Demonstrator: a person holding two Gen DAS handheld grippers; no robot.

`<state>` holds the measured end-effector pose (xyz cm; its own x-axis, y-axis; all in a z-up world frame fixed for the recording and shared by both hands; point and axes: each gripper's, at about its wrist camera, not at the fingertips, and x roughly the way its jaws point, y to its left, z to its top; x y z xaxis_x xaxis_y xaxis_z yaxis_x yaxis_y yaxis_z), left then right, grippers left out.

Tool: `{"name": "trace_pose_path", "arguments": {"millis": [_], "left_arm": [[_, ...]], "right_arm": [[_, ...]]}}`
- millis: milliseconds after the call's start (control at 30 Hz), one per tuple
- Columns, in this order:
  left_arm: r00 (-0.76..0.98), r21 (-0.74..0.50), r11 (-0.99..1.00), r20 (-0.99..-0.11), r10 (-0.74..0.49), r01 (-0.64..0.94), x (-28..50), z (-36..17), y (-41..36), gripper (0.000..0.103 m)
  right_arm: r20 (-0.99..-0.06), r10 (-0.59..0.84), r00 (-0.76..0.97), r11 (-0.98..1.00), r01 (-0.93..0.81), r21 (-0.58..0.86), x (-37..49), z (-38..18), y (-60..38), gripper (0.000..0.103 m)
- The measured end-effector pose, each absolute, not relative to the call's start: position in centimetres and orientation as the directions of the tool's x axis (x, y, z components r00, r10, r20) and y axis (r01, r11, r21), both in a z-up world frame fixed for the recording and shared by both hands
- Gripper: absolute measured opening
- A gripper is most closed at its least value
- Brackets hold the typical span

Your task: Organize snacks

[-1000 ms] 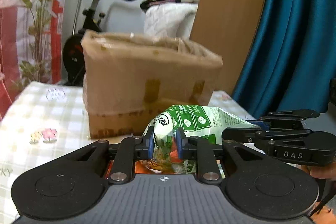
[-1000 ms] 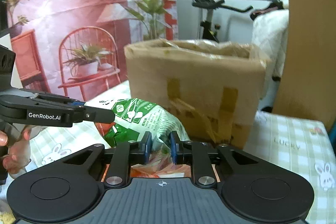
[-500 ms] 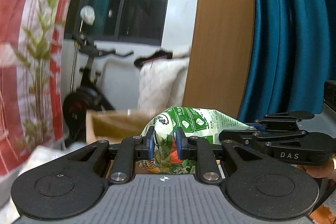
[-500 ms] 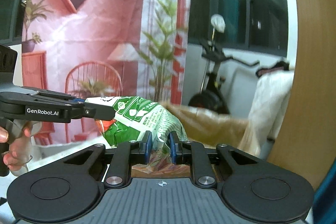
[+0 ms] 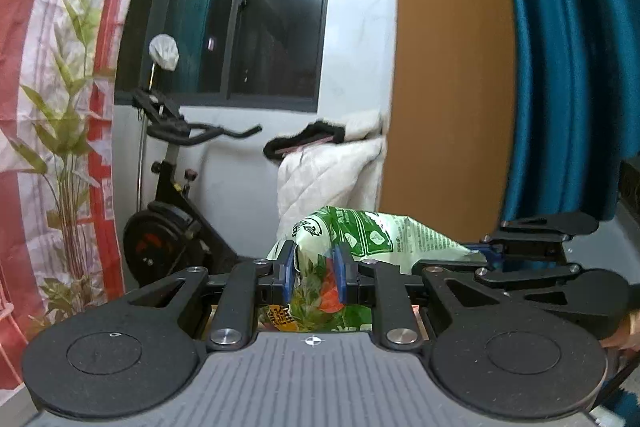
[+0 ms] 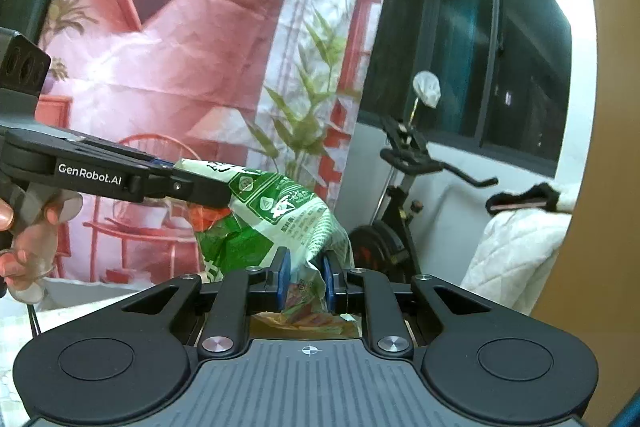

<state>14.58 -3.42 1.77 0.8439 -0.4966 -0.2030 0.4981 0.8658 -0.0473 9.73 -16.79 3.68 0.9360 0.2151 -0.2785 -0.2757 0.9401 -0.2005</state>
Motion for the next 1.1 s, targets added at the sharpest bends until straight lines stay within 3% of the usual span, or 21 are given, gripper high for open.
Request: {"name": "trace_pose_path", "arguments": {"millis": [500, 633, 700, 733, 767, 833, 900, 967, 1033, 1100], "left_arm": [[0.802, -0.071, 0.889, -0.404, -0.44, 0.452, 23.2, -4.3, -5.8, 0.021], [0.777, -0.105, 0.889, -0.447, -0.443, 0.446, 24.1, -5.2, -5.4, 0.029], [0.772, -0.149, 0.888, -0.446, -0.453, 0.435, 24.2, -5.2, -4.6, 0.044], [0.777, -0.159, 0.895, -0.449, -0.441, 0.416, 24.3, -5.2, -4.3, 0.06], [0.786, -0.162, 0.904, -0.45, -0.425, 0.396, 23.9, -5.1, -4.0, 0.069], [0.793, -0.164, 0.911, -0.45, -0.41, 0.378, 23.3, -4.7, -3.6, 0.071], [0.791, -0.163, 0.912, -0.456, -0.408, 0.377, 22.7, -4.4, -3.2, 0.073], [0.795, -0.157, 0.916, -0.457, -0.399, 0.369, 21.7, -4.1, -2.7, 0.08], [0.803, -0.146, 0.923, -0.459, -0.381, 0.355, 20.7, -3.8, -2.5, 0.088], [0.812, -0.138, 0.931, -0.457, -0.363, 0.339, 19.8, -3.5, -2.2, 0.09]], "right_arm": [[-0.441, 0.177, 0.88, 0.963, -0.246, -0.106, 19.0, -4.7, -20.7, 0.016], [-0.468, 0.118, 0.876, 0.978, -0.185, -0.1, 19.7, -6.2, -20.8, 0.02], [-0.474, 0.101, 0.875, 0.98, -0.169, -0.102, 19.6, -6.3, -20.8, 0.031], [-0.479, 0.09, 0.873, 0.983, -0.154, -0.096, 19.4, -6.5, -21.0, 0.039], [-0.481, 0.089, 0.872, 0.986, -0.146, -0.083, 19.3, -6.6, -21.1, 0.044], [-0.484, 0.088, 0.871, 0.99, -0.13, -0.054, 18.8, -6.6, -21.4, 0.062], [-0.481, 0.075, 0.874, 0.994, -0.106, -0.038, 18.0, -6.5, -21.4, 0.068], [-0.483, 0.069, 0.873, 0.995, -0.093, -0.026, 17.3, -6.3, -21.6, 0.079], [-0.482, 0.061, 0.874, 0.997, -0.075, -0.009, 16.5, -6.0, -21.7, 0.098], [-0.475, 0.059, 0.878, 0.998, -0.058, 0.017, 15.4, -5.9, -21.9, 0.1]]}}
